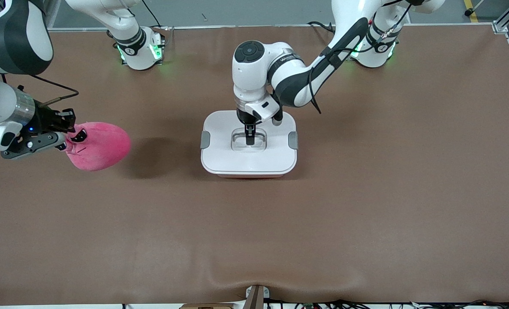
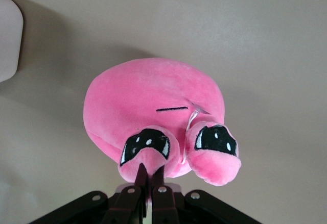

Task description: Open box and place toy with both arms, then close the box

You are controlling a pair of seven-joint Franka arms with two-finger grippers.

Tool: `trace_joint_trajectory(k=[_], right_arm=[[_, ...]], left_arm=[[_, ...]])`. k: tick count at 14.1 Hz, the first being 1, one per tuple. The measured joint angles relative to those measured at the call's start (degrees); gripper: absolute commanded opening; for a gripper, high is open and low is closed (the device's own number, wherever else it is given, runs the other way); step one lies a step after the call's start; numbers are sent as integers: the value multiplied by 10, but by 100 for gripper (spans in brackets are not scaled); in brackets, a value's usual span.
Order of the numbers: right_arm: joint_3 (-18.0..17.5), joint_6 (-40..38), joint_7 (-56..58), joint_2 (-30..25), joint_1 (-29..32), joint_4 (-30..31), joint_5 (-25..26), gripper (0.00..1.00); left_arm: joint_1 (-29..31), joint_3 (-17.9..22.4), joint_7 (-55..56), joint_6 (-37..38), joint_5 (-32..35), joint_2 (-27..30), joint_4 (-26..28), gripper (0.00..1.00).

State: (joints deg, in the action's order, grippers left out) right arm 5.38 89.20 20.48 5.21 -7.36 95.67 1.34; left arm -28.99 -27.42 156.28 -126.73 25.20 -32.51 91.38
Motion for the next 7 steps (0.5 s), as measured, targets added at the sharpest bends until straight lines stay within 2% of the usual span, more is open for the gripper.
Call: trace_joint_trajectory(k=[1,3,7], right_arm=[[0,-4,15,0,-1,0,0,0],[0,-18,38,0,-3,-1,0,0],[0,-28,67,-1,-3,-4,0,0]], left_arm=[[0,0,0,0,0,-2,-2,59],[0,0,0,0,0,-2,-5,38],[-1,0,1,0,0,-2,-8,22]])
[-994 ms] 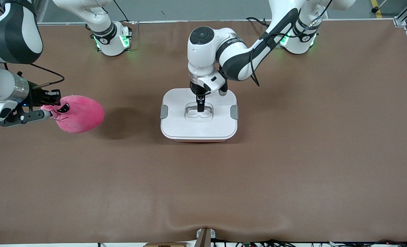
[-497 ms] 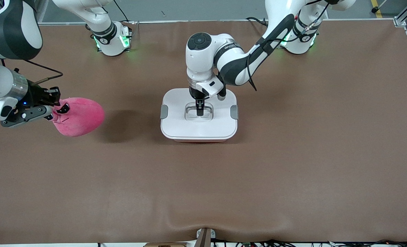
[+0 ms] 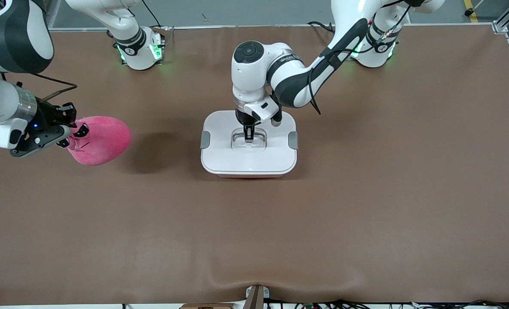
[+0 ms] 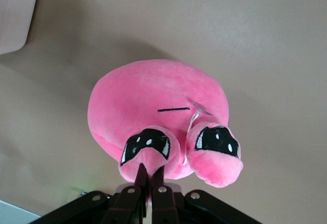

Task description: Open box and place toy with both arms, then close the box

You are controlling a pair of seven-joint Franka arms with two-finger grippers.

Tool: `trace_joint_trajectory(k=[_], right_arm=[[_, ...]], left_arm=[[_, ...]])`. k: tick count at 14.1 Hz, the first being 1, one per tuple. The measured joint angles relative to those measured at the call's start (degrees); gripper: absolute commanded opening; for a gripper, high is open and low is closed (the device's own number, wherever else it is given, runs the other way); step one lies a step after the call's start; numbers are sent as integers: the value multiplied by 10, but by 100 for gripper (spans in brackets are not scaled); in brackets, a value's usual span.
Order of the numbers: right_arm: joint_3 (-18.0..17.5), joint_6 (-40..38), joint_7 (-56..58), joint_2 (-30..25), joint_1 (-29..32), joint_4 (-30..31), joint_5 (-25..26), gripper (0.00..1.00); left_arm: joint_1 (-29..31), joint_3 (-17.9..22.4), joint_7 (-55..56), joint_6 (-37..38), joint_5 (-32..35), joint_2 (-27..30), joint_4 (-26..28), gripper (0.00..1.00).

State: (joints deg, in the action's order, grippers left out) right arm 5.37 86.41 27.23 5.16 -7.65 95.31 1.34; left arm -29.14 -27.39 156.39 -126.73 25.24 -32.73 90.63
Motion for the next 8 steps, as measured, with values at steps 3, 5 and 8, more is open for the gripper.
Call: trace_joint_trajectory(k=[3,5,8], right_arm=[[0,-1,22,-2,0,-3,0,0],[-2,-1,31,-4,-3,-4,-1,0],[-3,-1,40,-4,-10,-5,-5,0]], left_arm=[[0,0,1,0,0,0,-2,11],[0,0,1,0,0,0,-3,3],[-1,0,1,0,1,0,-3,0]])
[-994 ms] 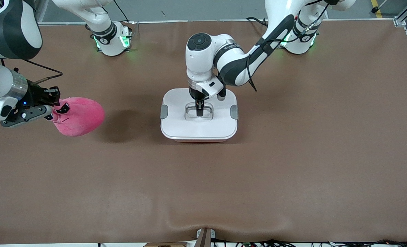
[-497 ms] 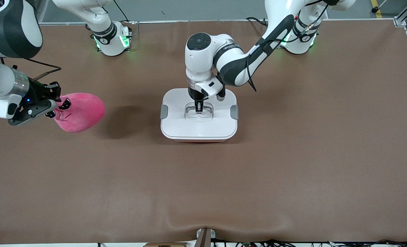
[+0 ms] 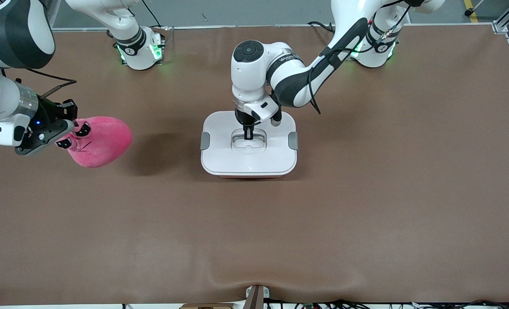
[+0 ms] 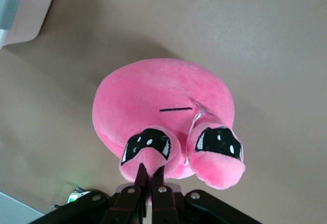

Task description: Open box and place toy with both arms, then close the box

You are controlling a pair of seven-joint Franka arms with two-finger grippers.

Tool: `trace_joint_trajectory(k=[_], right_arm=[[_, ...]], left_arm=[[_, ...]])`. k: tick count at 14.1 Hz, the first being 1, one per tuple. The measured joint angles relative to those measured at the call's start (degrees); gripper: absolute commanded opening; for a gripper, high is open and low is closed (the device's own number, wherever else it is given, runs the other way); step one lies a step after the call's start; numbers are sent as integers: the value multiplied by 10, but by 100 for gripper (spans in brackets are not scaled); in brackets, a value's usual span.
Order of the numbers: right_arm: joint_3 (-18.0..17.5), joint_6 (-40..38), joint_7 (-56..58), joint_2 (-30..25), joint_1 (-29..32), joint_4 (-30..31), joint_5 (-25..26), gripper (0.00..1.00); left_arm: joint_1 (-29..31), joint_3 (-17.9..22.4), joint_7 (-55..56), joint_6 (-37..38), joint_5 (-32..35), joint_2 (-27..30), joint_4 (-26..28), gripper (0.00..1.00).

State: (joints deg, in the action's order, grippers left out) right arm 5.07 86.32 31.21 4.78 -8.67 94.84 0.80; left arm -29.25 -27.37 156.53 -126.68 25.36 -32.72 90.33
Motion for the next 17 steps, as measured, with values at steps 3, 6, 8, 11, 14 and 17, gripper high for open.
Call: trace_joint_trajectory(k=[3,6,8,11,14,17], right_arm=[[0,-3,3,0,-13,-1,-1,0],[-1,-11,3,-4,-27,-4,-1,0],[-1,-18,4,-7,-30,-7,-1,0],[-1,-20,9,-10,-30,-7,-1,0],[-3,-24,11,-10,-44,-12,-2,0],[-4,-25,11,-12,-84,-22,-2,0]], left_arm=[[0,0,0,1,1,0,-1,0],[-1,-3,0,6,2,3,-2,0],[-4,-4,0,9,3,6,-2,0],[-8,-8,0,16,3,19,-3,0],[-8,-9,-2,37,3,37,-4,0],[-7,-11,-15,66,3,57,-5,0]])
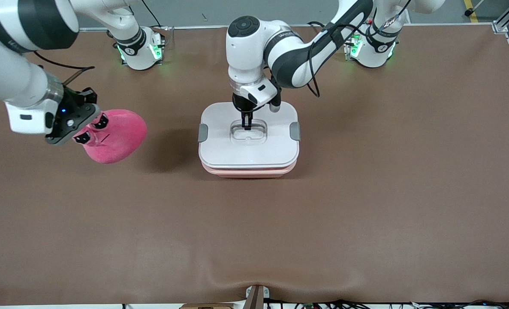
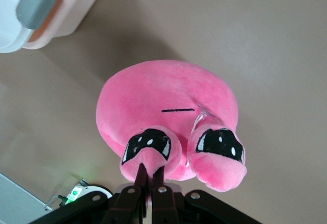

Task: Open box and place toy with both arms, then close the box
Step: 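Lift the lid off with the left gripper while the right gripper carries the plush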

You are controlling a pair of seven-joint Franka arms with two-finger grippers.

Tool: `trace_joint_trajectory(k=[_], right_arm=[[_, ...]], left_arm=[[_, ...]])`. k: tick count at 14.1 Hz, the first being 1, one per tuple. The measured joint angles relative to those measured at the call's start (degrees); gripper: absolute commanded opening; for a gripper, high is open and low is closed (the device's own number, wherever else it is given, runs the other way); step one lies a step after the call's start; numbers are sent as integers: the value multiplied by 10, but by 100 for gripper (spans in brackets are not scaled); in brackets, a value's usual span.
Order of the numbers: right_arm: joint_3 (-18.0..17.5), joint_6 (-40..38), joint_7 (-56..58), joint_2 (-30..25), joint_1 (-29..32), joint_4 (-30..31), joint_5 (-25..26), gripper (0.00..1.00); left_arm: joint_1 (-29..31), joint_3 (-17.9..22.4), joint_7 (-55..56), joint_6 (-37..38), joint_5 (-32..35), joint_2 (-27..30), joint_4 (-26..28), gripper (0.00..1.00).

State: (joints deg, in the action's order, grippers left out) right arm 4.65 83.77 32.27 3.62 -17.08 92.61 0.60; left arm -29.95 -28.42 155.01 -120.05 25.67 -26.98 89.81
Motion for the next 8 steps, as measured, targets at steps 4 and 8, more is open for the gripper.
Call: trace_joint_trajectory(k=[4,8], right_arm=[[-2,19,-1,0,-67,-6,0,0],[-3,65,-1,5,-136,-5,-1,0]], left_arm=[[20,0,-63,31,-9,27,-1,0],[86,0,-217,63,-81,59,-10,0]])
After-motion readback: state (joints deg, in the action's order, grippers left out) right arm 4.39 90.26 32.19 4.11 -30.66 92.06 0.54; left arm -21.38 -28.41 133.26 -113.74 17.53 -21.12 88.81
